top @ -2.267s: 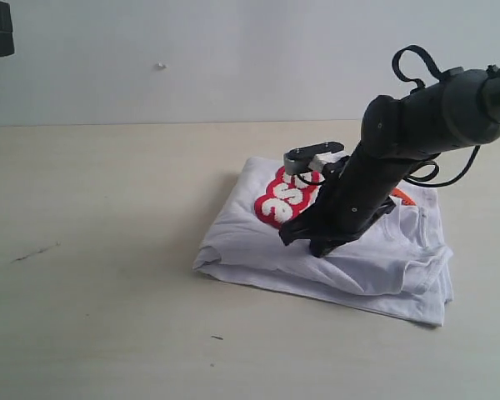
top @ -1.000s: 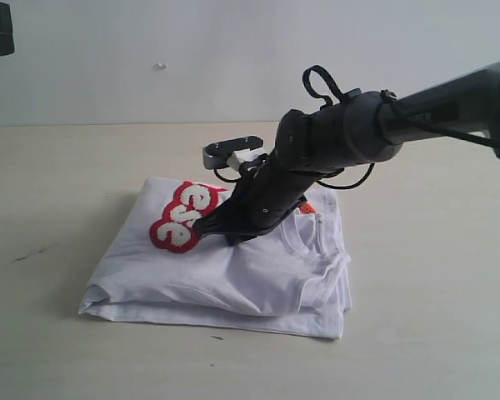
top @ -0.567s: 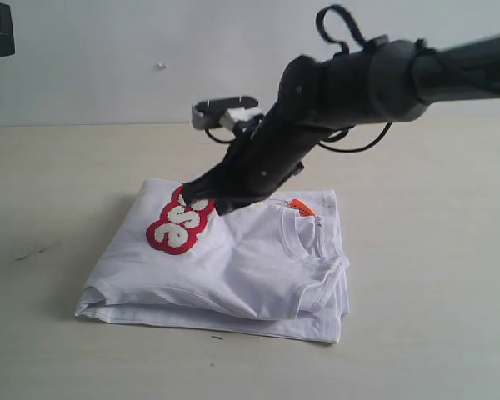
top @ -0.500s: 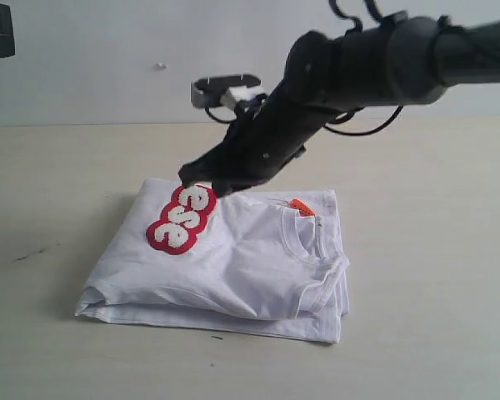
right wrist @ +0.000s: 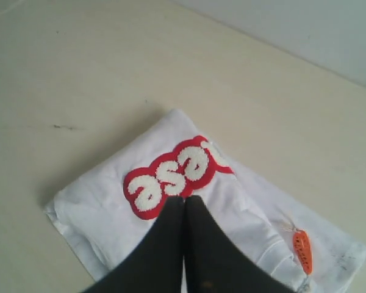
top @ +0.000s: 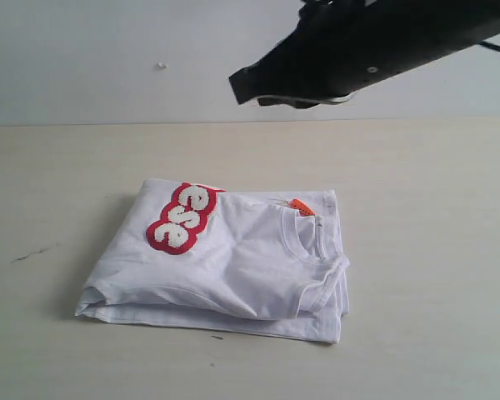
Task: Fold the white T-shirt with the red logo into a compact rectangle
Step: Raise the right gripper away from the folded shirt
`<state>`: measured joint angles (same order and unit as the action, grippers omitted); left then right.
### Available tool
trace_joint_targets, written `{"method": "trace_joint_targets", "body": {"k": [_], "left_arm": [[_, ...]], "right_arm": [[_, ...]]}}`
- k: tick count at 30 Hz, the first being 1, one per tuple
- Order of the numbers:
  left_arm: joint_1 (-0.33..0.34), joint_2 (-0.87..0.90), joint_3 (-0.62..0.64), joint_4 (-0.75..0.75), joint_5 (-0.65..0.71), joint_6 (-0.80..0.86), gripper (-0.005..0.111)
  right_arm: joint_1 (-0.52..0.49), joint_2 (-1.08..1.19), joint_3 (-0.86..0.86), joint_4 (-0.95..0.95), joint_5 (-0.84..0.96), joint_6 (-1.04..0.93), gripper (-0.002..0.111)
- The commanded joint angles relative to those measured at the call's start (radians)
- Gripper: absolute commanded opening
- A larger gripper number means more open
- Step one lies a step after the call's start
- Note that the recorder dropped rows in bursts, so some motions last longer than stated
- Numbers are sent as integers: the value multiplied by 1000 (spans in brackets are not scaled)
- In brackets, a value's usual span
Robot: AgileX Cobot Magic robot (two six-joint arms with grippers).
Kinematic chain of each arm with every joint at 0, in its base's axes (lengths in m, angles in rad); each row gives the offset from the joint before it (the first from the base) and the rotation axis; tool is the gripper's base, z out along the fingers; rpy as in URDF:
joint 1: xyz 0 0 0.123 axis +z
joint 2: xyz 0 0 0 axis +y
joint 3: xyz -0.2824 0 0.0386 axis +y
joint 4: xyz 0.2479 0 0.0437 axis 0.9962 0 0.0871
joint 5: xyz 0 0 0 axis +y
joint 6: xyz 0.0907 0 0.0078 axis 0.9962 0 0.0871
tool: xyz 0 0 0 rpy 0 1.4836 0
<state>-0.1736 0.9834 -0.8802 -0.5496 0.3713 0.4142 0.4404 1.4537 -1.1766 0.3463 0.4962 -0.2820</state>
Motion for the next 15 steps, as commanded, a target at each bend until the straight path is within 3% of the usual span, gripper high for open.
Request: {"method": "trace_joint_targets", "body": {"k": [1,15], "left_arm": [[0,-141,74,-11,-40,5,0],[0,-577,214,-16,17,7,0]], "right_arm": [[1,-171,91,-6,-40,-2,0],[1,-698,277,-11,-93,43,0]]}}
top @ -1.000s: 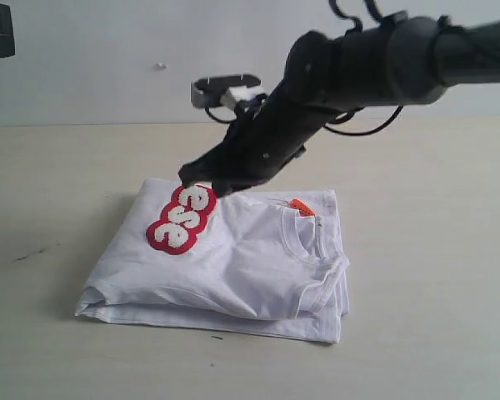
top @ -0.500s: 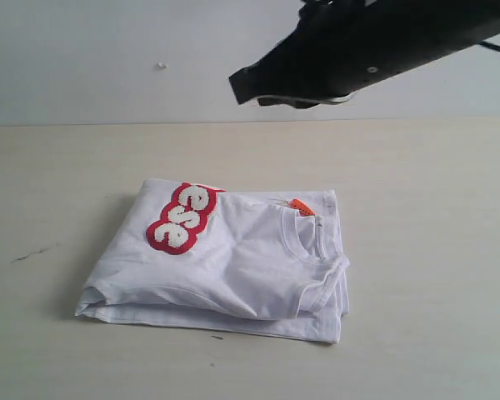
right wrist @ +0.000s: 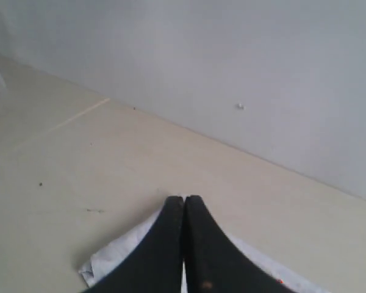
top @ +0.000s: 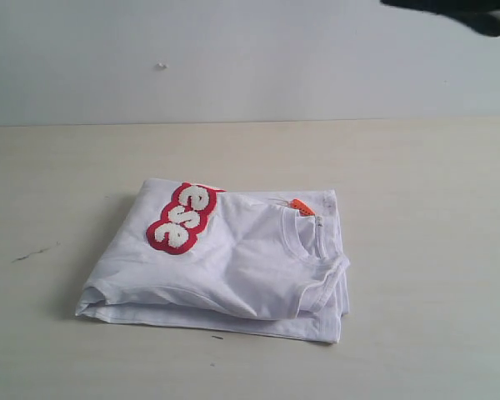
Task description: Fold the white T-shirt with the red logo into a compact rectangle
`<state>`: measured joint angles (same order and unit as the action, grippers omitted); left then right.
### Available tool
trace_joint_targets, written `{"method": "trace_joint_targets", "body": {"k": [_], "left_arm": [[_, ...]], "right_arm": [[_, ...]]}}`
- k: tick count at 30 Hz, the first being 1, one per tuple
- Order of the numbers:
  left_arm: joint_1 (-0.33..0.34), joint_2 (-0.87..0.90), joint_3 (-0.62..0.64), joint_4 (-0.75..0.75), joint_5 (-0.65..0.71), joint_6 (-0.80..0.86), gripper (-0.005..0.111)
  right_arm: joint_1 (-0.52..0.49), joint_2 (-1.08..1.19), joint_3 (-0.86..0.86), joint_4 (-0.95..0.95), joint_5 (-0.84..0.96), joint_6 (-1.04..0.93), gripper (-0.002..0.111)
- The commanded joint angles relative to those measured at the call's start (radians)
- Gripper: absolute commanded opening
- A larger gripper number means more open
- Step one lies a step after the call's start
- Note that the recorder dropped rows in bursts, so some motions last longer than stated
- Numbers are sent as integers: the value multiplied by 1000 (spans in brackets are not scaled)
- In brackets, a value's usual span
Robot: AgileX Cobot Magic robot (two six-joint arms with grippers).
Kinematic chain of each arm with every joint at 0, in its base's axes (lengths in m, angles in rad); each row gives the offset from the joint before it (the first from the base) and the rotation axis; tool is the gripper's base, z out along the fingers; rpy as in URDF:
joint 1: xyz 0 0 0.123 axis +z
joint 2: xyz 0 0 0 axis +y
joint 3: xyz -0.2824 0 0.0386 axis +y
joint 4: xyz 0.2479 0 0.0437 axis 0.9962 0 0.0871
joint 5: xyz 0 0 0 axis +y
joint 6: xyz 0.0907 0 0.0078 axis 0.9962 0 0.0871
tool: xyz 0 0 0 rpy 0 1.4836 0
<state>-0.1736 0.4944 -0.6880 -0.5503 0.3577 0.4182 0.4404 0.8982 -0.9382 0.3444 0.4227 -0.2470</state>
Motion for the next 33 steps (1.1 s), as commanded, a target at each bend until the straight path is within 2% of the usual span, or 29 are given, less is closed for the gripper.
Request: {"method": "trace_joint_targets", "body": {"k": [1,8,17,25,33], "left_arm": [[0,-113,28,-15,40,1,0],[0,-235,33,-15,124,-11,0],[0,-310,33,-15,159,-63,0],[0,-357,33,-15,201,-63,0],[0,-368,33,0,231,-59,0]], "right_arm": [[1,-183,47,-9,-22,7,0],[1,-414,66,-77,-14,6,0],[1,-640,70,-87,3,6,0],[1,-898,215,-94,-64,13,0],[-1,-898,263,-143,-52,76,0]]}}
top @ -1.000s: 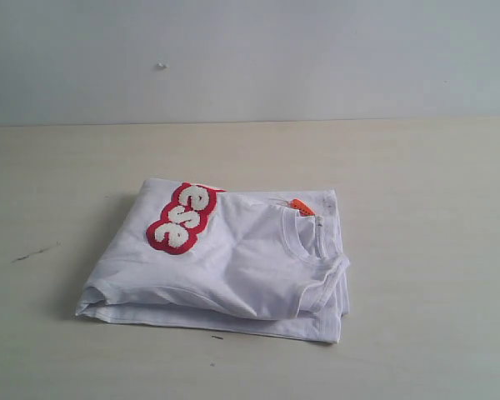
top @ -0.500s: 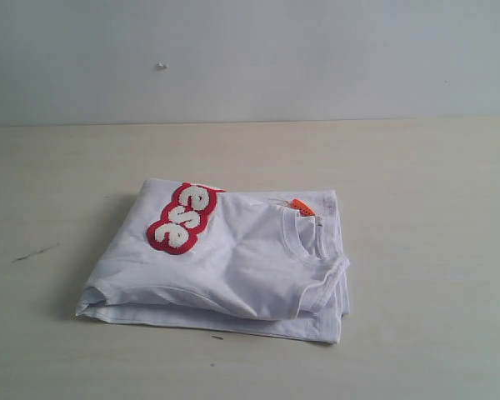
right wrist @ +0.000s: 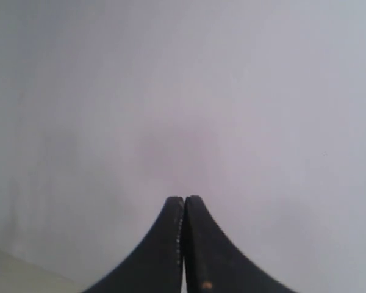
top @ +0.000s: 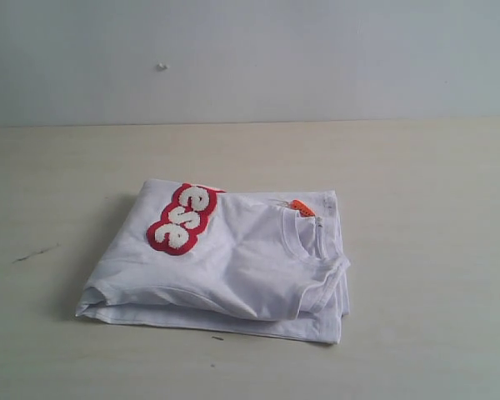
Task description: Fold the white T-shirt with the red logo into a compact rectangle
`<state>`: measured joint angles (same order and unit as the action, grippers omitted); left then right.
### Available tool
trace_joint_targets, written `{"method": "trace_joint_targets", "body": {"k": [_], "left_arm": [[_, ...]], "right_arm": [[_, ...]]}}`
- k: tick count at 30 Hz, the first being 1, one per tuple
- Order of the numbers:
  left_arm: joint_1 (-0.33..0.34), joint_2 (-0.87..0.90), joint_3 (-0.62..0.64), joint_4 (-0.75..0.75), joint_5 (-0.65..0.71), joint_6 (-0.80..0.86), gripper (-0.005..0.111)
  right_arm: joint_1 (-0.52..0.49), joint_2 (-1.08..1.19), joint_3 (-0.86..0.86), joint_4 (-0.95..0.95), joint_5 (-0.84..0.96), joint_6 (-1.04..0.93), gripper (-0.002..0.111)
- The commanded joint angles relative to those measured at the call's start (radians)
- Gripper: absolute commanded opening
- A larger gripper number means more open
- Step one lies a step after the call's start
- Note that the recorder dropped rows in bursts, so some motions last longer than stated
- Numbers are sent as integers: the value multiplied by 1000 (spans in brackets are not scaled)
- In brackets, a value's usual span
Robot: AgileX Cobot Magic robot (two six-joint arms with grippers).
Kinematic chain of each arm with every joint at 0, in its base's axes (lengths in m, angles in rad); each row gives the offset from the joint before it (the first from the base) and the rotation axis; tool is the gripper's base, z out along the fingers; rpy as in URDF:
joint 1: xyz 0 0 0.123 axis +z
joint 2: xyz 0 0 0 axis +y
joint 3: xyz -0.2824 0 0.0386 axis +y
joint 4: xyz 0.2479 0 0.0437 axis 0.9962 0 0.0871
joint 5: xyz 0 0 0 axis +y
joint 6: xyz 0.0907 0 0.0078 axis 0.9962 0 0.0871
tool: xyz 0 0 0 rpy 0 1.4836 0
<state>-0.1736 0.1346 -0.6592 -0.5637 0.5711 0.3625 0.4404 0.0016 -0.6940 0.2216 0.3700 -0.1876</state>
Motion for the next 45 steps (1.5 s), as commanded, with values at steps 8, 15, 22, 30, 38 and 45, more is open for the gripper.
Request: {"method": "trace_joint_targets", "body": {"k": [8,15,22,30,38,45], "left_arm": [[0,-8,4,13,23,-3,0],[0,-8,4,13,23,-3,0],[0,-13,4,13,22,-3,0],[3,-120,81,216,-88,-114,0],[24,-135,215,603,-265,-450,0],[143,-135,431,635,-433,-449,0]], "right_arm": [[-1,-2,19,-13,71,17,0],[-1,-2,19,-13,69,17,0],[-1,-2,19,-13,69,17,0],[-1,-2,19,-13,69,17,0],[1,-2,19,-13,67,17,0],[1,-2,19,-13,67,17,0]]}}
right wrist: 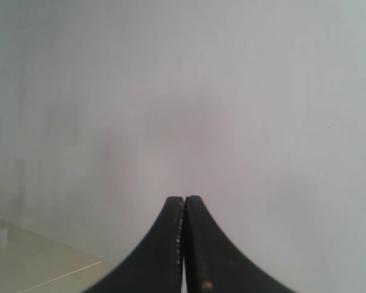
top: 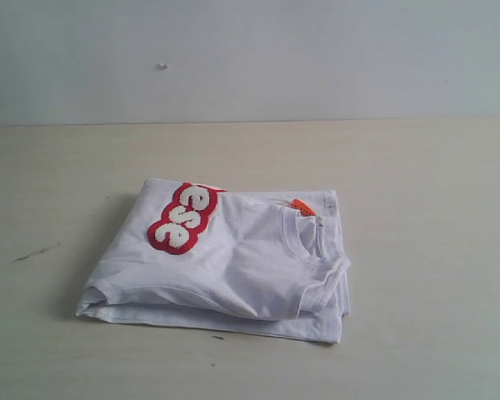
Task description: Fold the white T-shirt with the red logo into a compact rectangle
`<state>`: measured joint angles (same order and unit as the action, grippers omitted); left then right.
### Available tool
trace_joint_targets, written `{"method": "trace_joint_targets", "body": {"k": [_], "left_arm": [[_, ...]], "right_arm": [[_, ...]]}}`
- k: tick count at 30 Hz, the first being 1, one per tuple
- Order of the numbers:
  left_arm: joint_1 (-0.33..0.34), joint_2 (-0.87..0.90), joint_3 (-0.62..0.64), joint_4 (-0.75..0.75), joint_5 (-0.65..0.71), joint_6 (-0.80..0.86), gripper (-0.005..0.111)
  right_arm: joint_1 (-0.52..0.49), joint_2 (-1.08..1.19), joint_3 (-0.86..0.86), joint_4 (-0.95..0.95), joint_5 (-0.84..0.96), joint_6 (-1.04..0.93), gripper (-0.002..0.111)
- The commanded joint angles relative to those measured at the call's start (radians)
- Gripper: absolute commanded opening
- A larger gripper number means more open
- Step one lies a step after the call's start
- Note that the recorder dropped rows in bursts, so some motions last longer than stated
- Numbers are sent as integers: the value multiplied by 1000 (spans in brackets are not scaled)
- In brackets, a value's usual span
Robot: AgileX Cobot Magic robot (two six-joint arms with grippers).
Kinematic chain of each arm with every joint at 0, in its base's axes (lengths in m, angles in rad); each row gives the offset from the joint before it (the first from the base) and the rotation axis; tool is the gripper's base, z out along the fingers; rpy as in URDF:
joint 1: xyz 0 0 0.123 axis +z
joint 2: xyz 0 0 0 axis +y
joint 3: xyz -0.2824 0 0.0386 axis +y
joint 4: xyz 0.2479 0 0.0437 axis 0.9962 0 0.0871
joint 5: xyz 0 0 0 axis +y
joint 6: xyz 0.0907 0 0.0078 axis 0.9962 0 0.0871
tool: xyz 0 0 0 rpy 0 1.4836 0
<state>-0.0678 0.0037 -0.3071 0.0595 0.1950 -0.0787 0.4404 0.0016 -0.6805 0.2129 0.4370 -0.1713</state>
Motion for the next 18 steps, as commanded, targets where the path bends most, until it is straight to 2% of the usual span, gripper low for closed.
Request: {"method": "trace_joint_targets", "body": {"k": [1,5,10,11,15,18], "left_arm": [[38,-4,110,16,-81,-8,0],[38,-4,212,16,-180,-8,0],[38,-4,307,16,-195,-8,0],[38,-4,307,16,-172,-8,0],[38,-4,307,16,64,44,0],[38,-4,307,16,146,104,0]], "right_arm": [[1,-2,5,-4,0,1,0],[1,-2,5,-4,0,1,0],[1,-2,5,-4,0,1,0],[1,-2,5,-4,0,1,0],[1,-2,5,-6,2,1,0],[1,-2,5,-6,2,1,0]]}}
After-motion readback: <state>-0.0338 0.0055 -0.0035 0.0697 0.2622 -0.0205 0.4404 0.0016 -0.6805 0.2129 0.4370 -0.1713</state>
